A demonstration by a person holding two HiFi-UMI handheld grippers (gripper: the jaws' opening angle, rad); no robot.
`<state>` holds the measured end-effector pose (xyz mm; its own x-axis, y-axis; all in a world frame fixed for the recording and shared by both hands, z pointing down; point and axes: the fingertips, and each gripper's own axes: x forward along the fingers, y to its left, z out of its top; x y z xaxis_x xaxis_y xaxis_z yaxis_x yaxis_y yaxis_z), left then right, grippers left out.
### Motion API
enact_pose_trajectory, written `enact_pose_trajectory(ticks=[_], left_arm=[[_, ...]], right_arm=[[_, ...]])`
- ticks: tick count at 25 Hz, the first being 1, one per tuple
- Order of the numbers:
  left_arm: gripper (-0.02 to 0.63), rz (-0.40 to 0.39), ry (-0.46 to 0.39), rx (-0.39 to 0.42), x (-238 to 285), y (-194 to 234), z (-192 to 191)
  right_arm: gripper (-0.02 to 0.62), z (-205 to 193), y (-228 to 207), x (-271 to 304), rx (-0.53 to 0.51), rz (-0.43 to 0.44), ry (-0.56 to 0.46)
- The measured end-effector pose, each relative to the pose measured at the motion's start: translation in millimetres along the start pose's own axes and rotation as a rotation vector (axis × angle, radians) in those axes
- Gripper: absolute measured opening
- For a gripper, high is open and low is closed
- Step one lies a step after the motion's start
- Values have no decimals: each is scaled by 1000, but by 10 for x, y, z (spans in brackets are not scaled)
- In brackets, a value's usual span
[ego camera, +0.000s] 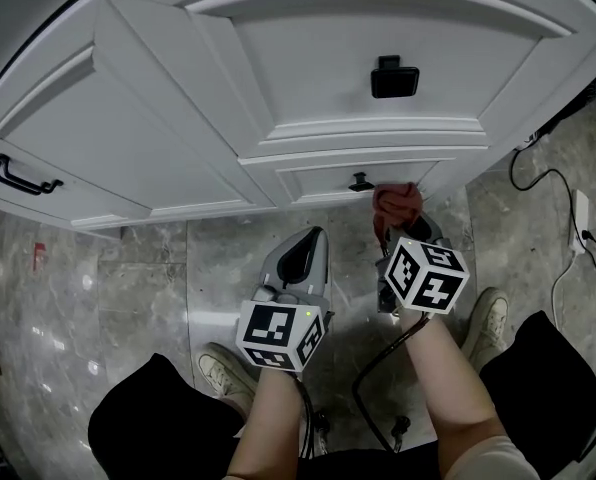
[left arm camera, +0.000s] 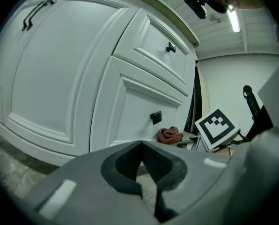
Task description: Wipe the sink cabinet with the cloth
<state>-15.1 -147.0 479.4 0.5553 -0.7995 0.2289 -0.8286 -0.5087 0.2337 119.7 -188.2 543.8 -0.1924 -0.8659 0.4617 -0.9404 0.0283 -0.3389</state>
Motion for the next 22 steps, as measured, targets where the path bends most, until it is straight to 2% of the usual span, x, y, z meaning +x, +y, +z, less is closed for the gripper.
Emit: enact_pose_trajectory(ticks=[7, 13, 19, 22], left_arm=[[0, -13, 14, 12, 121, -134, -34], [0, -9, -18, -20, 261, -194, 85], [0, -28, -28, 1, 323, -335, 140], [2, -33, -41, 21, 224, -367, 233]], right_arm=[[83, 81, -316, -64, 29, -60, -14], [83, 128, -526, -122, 31, -96, -6], [80, 252, -609, -280, -38, -124, -64], [80, 351, -539, -403, -41, -108, -92]])
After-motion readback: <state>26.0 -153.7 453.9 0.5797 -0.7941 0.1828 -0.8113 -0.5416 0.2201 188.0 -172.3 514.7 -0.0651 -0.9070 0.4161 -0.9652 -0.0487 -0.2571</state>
